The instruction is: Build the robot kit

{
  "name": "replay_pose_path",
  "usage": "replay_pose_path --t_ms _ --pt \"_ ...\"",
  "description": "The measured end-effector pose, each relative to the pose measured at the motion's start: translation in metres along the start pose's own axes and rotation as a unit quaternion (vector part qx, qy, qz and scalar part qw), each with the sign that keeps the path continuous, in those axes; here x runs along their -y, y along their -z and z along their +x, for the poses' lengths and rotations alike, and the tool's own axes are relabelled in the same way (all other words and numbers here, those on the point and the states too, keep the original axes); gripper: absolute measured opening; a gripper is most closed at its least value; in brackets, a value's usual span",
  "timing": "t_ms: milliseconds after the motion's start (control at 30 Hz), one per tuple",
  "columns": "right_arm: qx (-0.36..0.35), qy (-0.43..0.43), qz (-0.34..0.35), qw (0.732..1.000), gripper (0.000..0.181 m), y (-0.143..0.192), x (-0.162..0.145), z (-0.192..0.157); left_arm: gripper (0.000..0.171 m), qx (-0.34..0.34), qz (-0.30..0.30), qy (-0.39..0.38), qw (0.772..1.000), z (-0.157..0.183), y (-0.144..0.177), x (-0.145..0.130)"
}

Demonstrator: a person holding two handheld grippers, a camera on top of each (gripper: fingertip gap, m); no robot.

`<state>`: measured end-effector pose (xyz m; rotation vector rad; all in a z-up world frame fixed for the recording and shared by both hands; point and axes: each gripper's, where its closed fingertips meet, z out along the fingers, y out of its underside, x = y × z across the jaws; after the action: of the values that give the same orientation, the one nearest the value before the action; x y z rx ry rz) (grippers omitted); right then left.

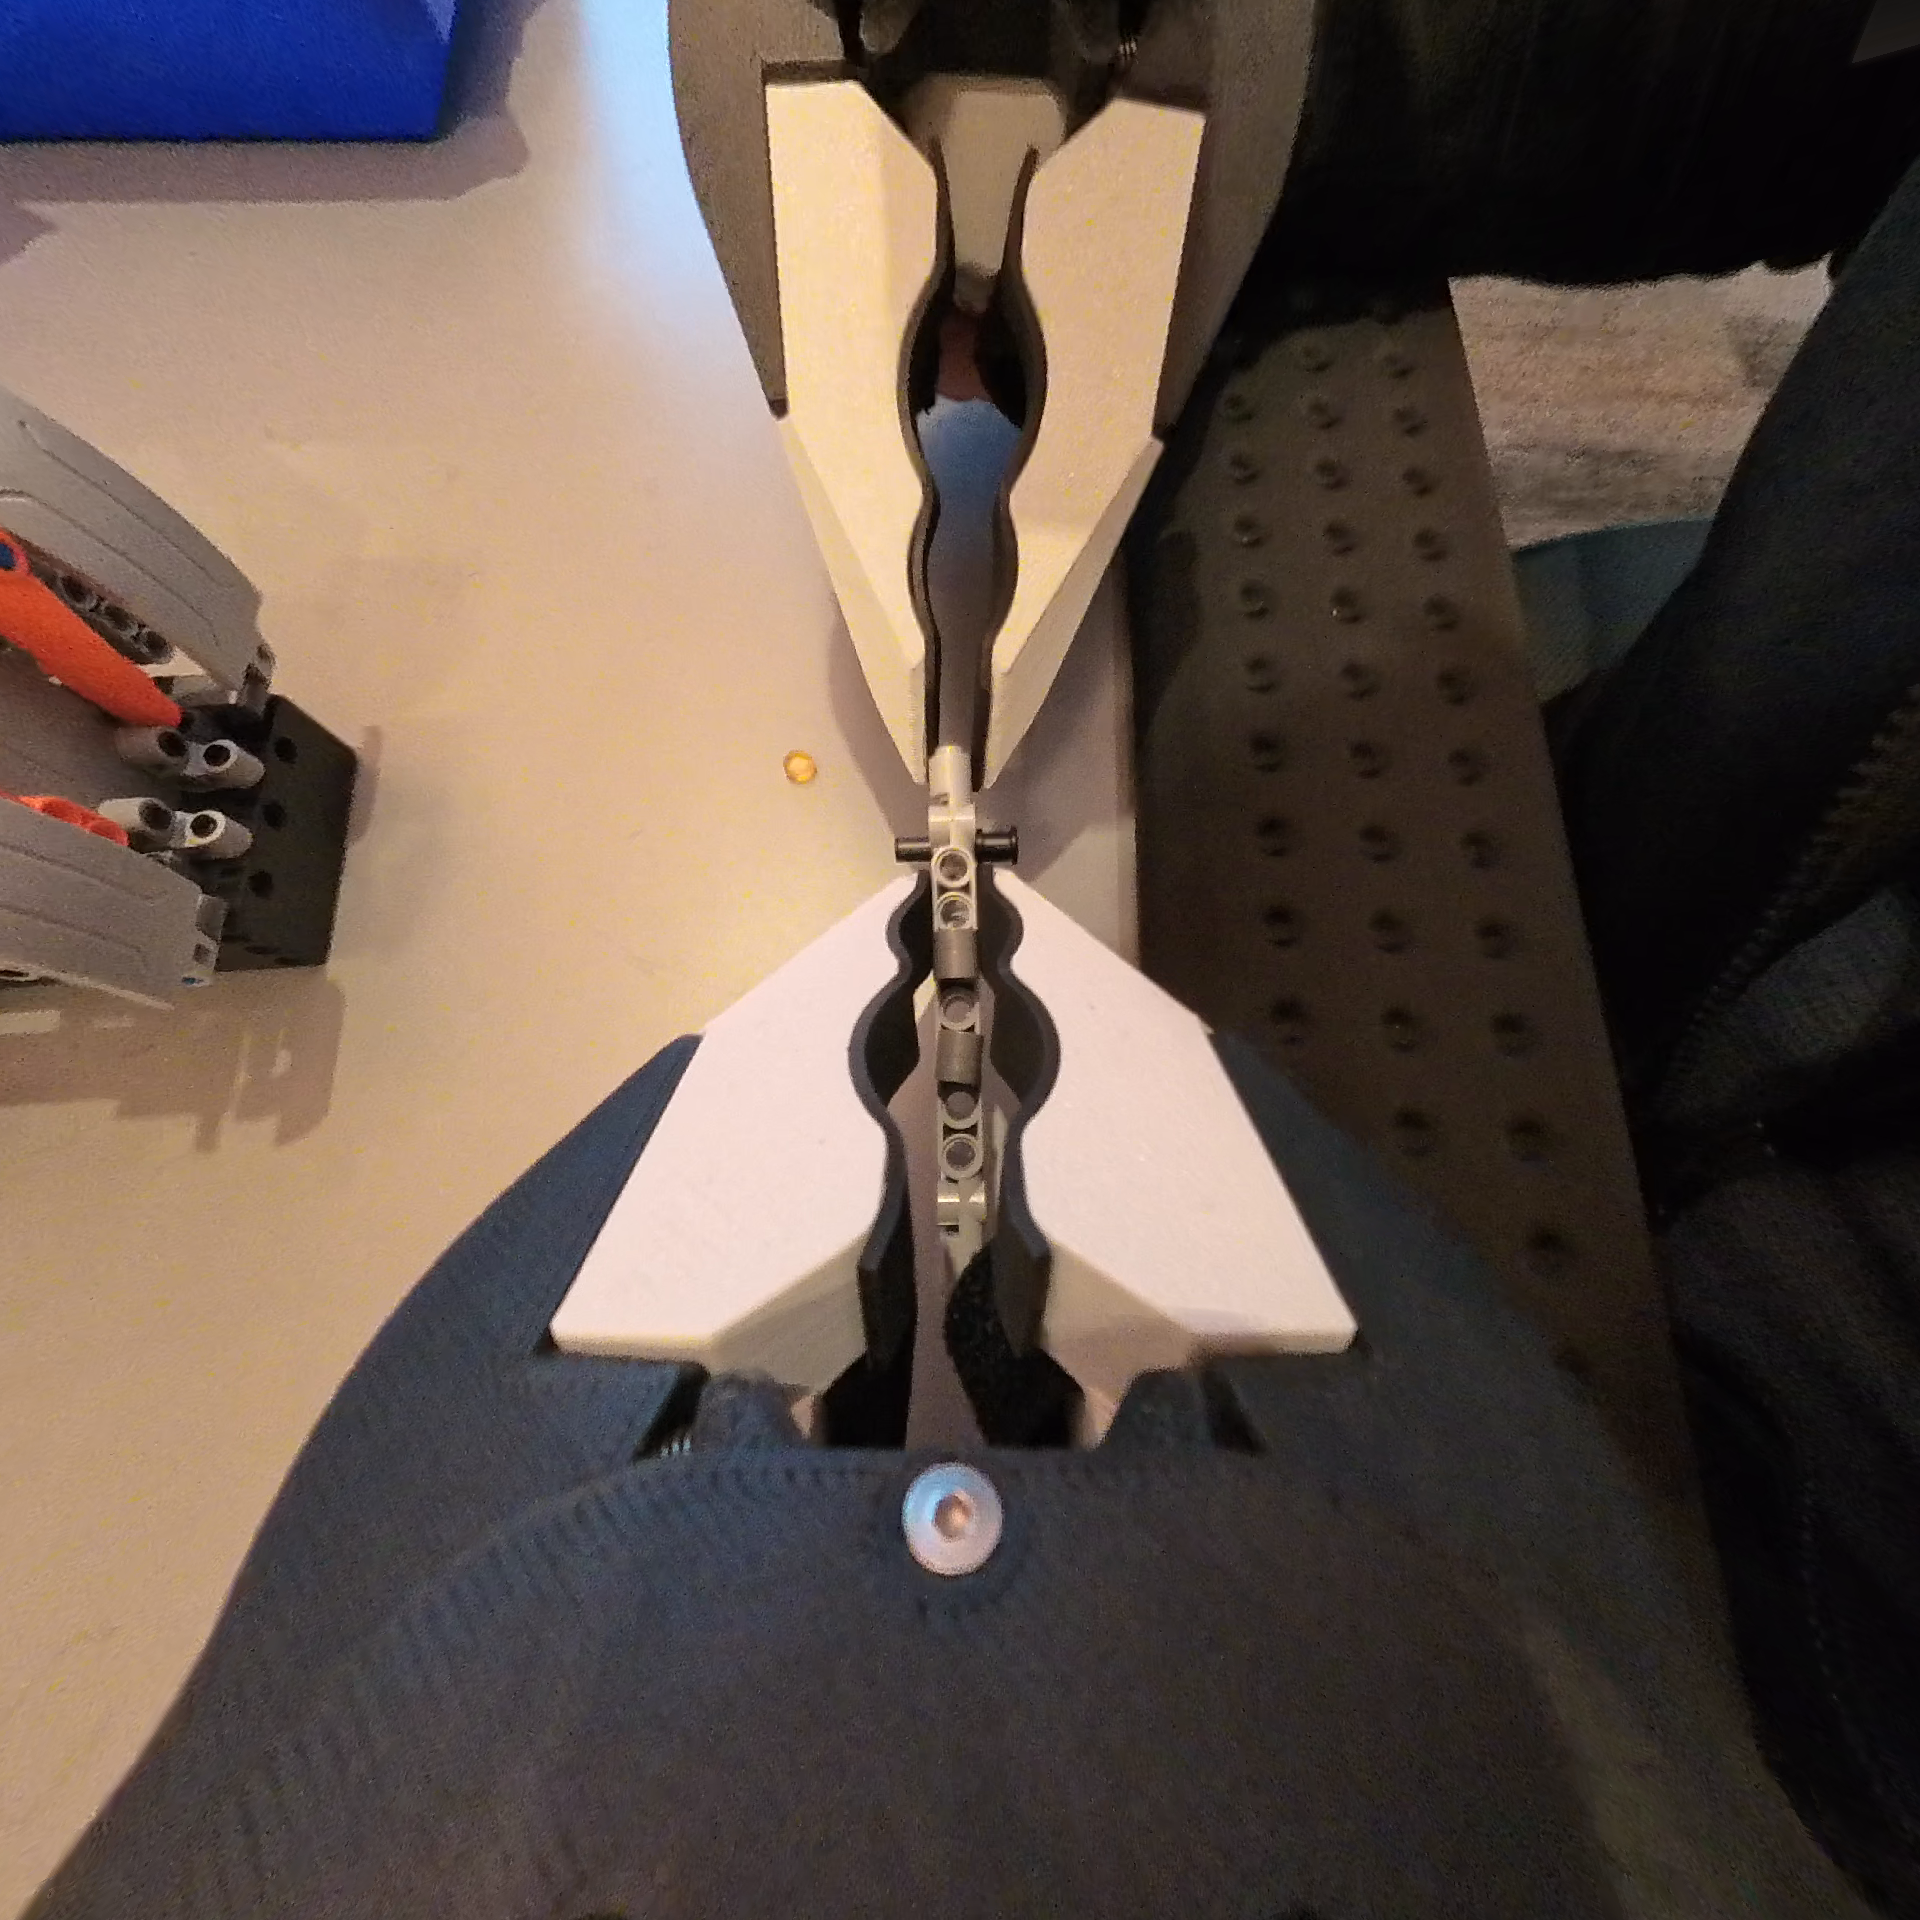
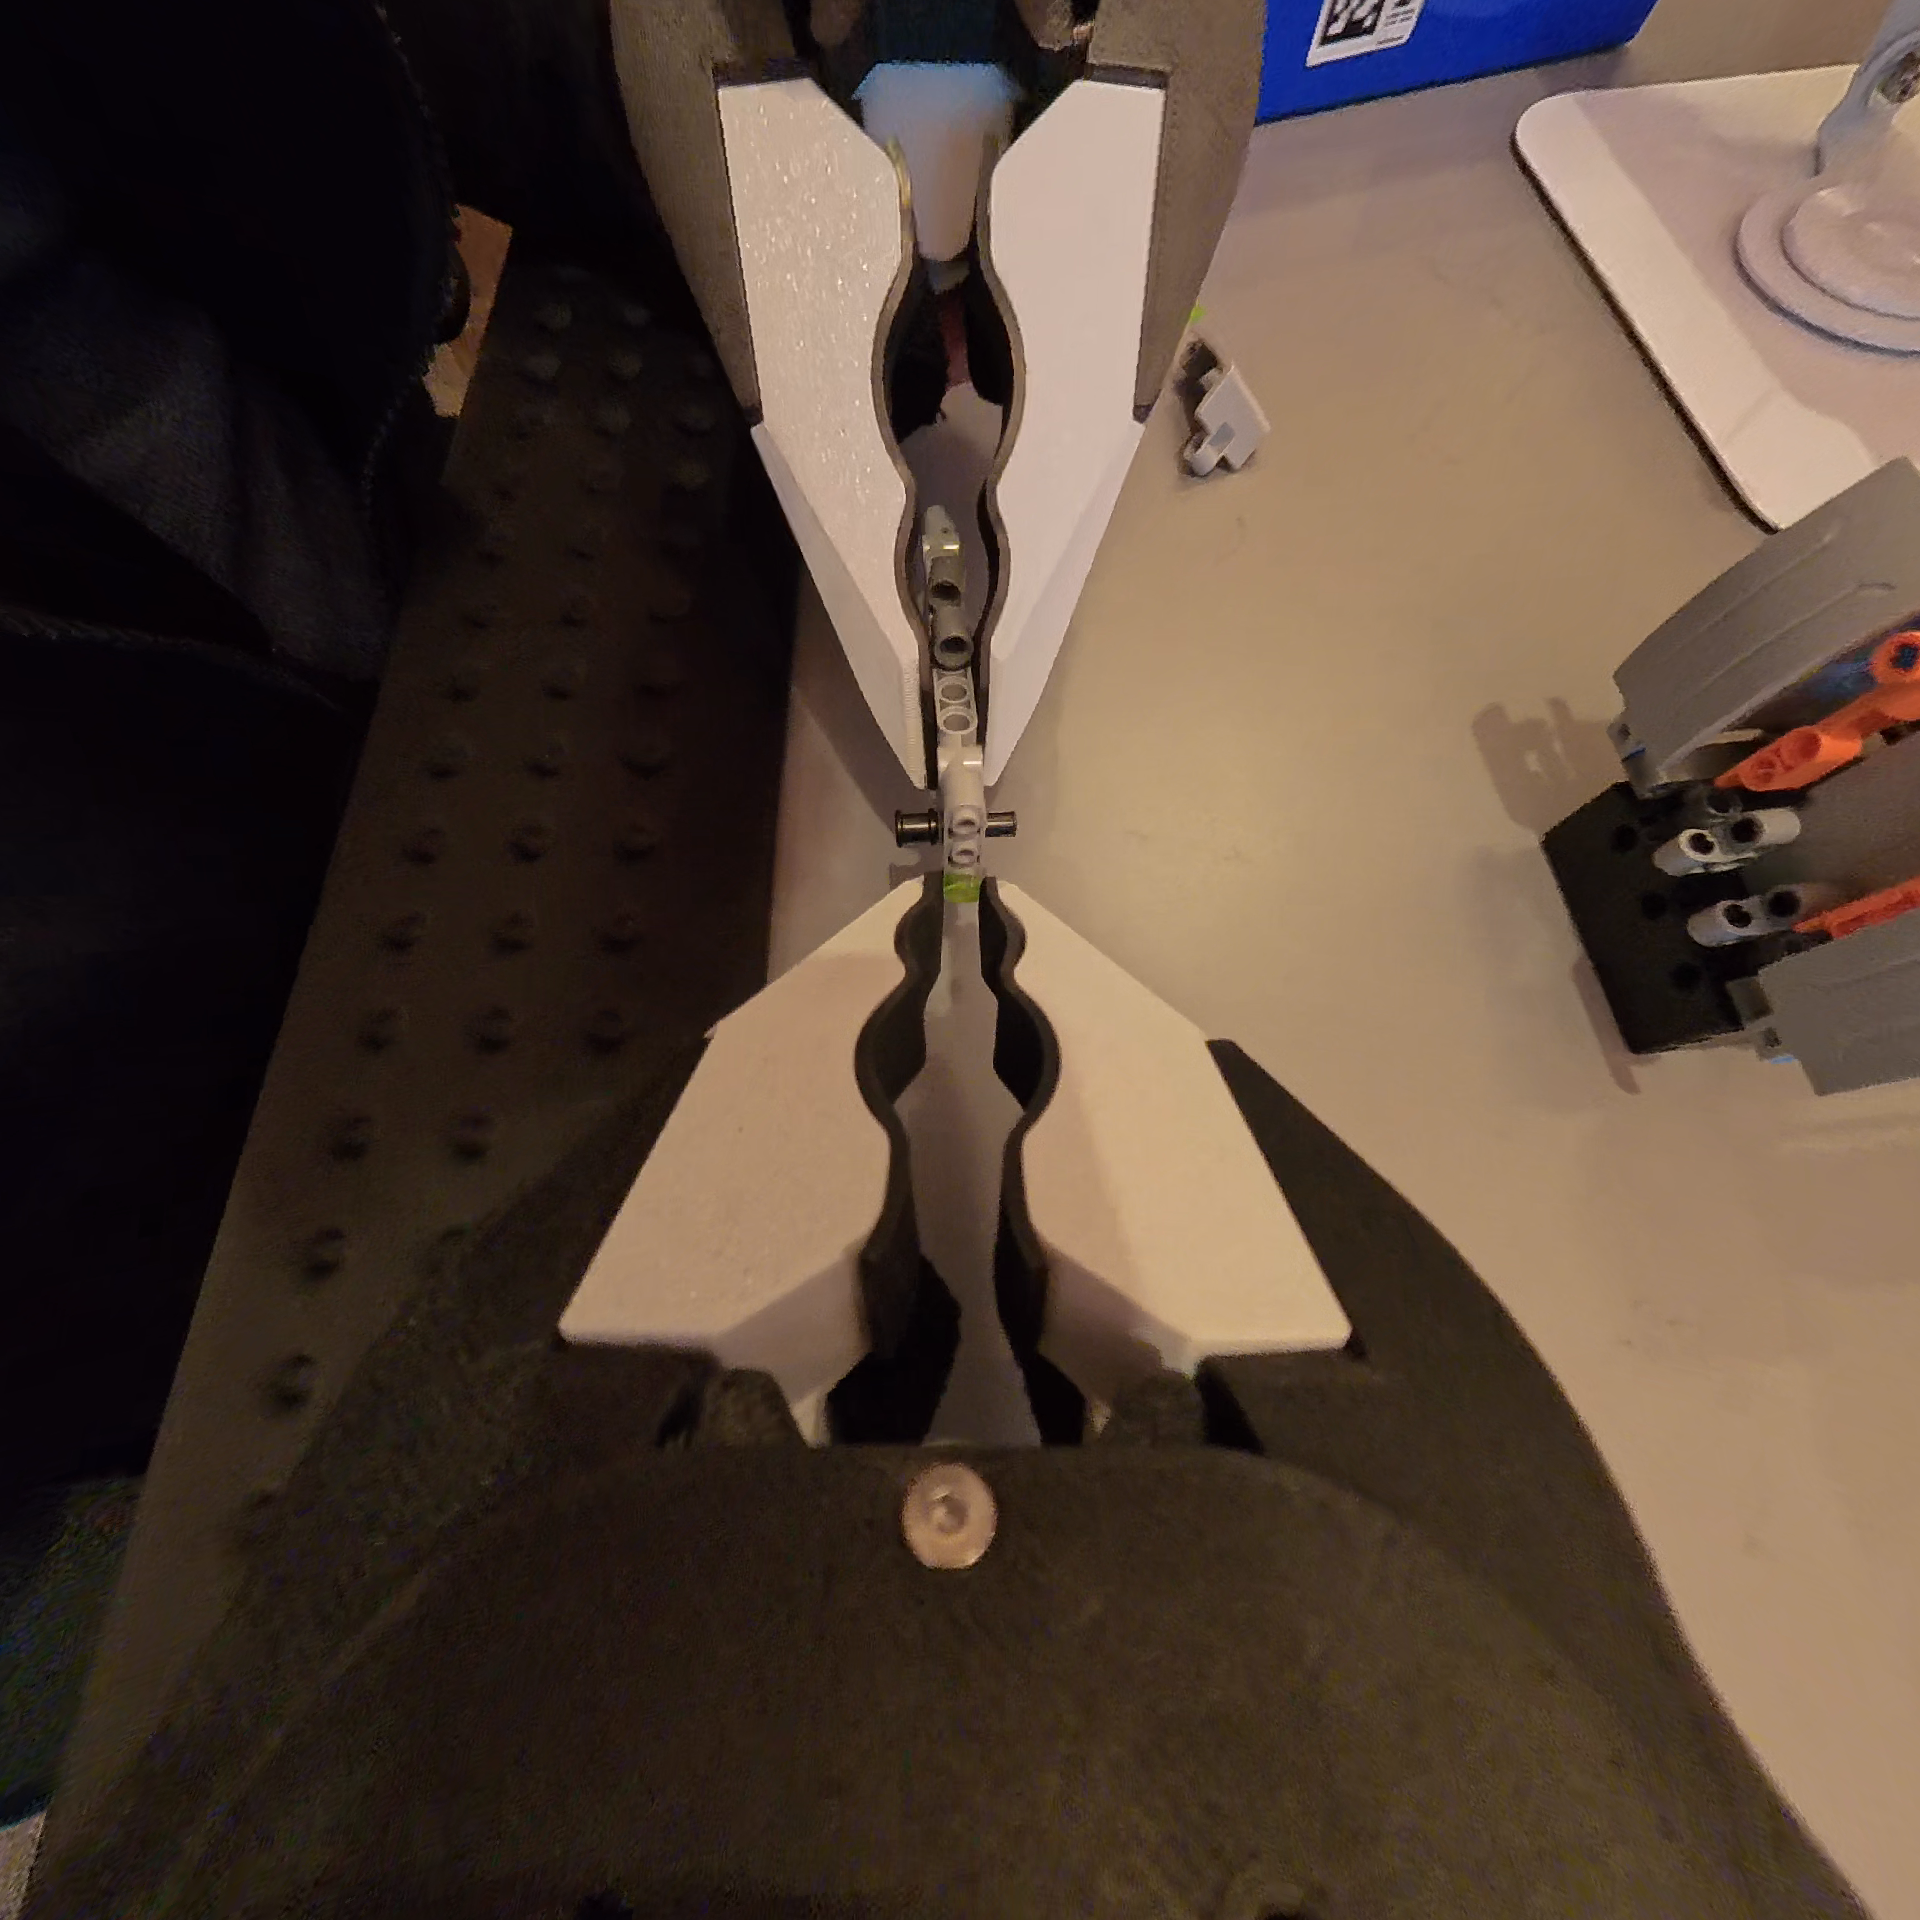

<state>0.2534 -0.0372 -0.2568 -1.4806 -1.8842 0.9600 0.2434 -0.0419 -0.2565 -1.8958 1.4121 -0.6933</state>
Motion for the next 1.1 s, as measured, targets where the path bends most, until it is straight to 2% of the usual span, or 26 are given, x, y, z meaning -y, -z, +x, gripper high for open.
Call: replay_pose_path --t_ms 167,300,467,800,967,1100 --pt "0.013 0.014 -0.027 0.999 0.004 -0.008 -0.007 -0.007 0.005 -0.007 -0.034 -0.032 0.999 0.005 -0.004 -0.008" --pt "0.023 0.021 -0.035 0.999 0.004 -0.014 -0.009 -0.012 0.005 -0.024 -0.007 -0.028 0.999 0.010 -0.002 0.002" --pt "0.028 0.016 -0.043 0.999 0.004 -0.017 -0.011 -0.013 0.005 -0.033 -0.008 -0.018 0.999 0.011 -0.003 0.000" --pt "0.030 0.012 -0.093 0.995 0.005 -0.032 -0.024 -0.013 0.005 -0.035 -0.050 -0.003 0.998 0.010 -0.011 -0.024" --pt "0.028 0.010 -0.093 0.995 0.005 -0.032 -0.024 -0.012 0.011 -0.032 -0.080 0.006 0.996 0.008 -0.012 -0.038" --pt "0.022 0.007 -0.090 0.996 0.005 -0.032 -0.023 -0.010 0.007 -0.029 -0.086 0.004 0.996 0.008 -0.013 -0.040"
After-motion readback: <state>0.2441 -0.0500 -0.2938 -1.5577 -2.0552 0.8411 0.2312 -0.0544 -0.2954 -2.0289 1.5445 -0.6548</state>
